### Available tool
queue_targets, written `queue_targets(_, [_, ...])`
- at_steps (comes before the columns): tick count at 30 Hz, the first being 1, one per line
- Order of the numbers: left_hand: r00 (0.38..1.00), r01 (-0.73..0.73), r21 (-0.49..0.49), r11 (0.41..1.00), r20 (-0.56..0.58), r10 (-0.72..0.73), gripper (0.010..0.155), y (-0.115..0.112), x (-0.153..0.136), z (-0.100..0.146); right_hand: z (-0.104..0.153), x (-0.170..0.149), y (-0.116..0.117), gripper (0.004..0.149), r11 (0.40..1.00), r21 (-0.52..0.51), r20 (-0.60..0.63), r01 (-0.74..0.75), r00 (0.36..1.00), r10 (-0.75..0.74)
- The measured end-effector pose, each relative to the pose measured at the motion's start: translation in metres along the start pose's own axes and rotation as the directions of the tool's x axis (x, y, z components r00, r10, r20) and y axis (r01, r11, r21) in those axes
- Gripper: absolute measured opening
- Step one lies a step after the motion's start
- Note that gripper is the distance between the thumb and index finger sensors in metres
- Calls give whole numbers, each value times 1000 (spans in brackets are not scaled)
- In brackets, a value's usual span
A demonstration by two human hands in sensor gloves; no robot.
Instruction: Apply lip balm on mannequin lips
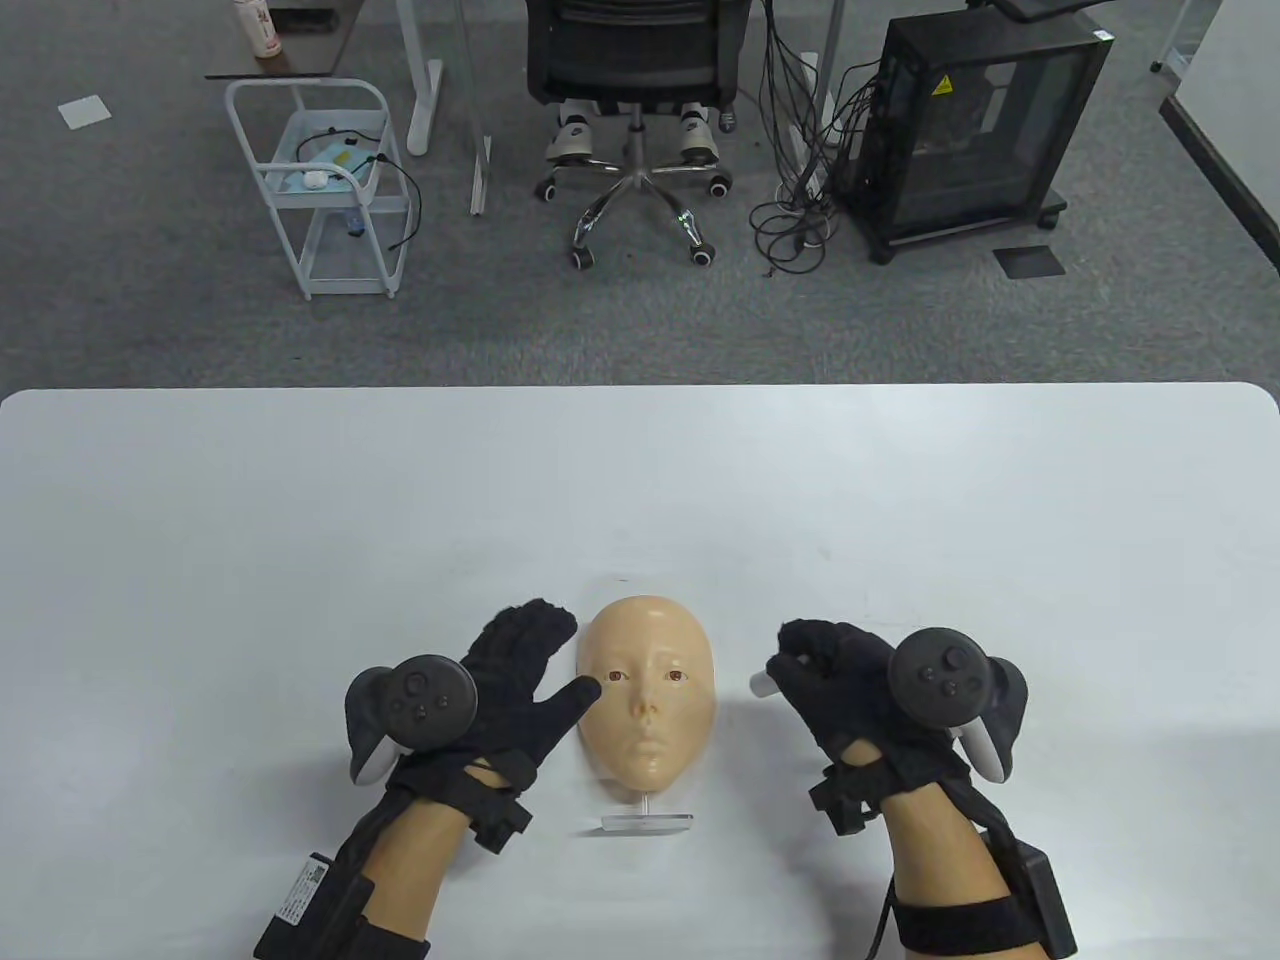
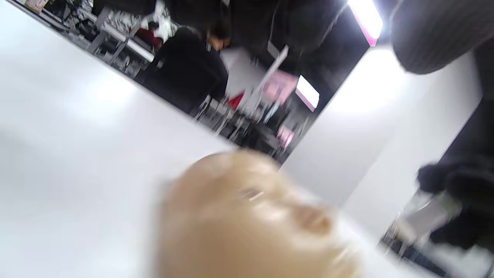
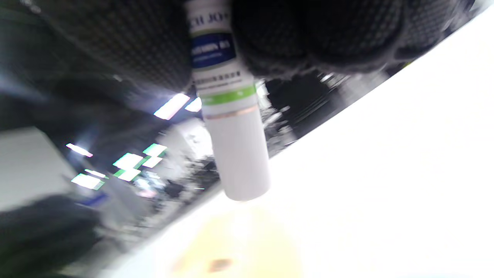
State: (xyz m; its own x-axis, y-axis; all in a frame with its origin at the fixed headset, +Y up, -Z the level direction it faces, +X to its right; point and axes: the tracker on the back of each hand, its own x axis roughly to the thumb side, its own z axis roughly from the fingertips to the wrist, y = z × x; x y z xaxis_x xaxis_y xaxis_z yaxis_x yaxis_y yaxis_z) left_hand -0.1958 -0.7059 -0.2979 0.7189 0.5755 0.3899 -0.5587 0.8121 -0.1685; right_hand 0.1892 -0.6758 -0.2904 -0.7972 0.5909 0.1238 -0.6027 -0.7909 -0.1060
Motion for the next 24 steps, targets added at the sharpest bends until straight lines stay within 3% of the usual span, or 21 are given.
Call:
queue_targets(1, [999, 26, -33, 999, -41, -27, 83, 1, -7, -1, -2, -2, 3, 48, 997, 16, -23, -82, 996, 82])
queue_targets(3, [995, 59, -3, 998, -78, -59, 86, 1, -20, -2, -6, -2, 10, 49, 974, 61, -42, -220, 974, 223])
queue_targets(9, [959, 249, 57, 967, -154, -238, 85, 2, -36, -4, -16, 3, 35, 51, 925, 131, -30, -356, 932, 362])
queue_targets(18, [956, 250, 56, 967, -169, -238, 84, 3, -38, -3, -20, 2, 56, 51, 883, 238, -26, -403, 907, 421])
queue_targets(24, [955, 254, 39, 966, -167, -244, 84, 1, -38, -5, -22, 4, 59, 54, 874, 244, -26, -420, 898, 438])
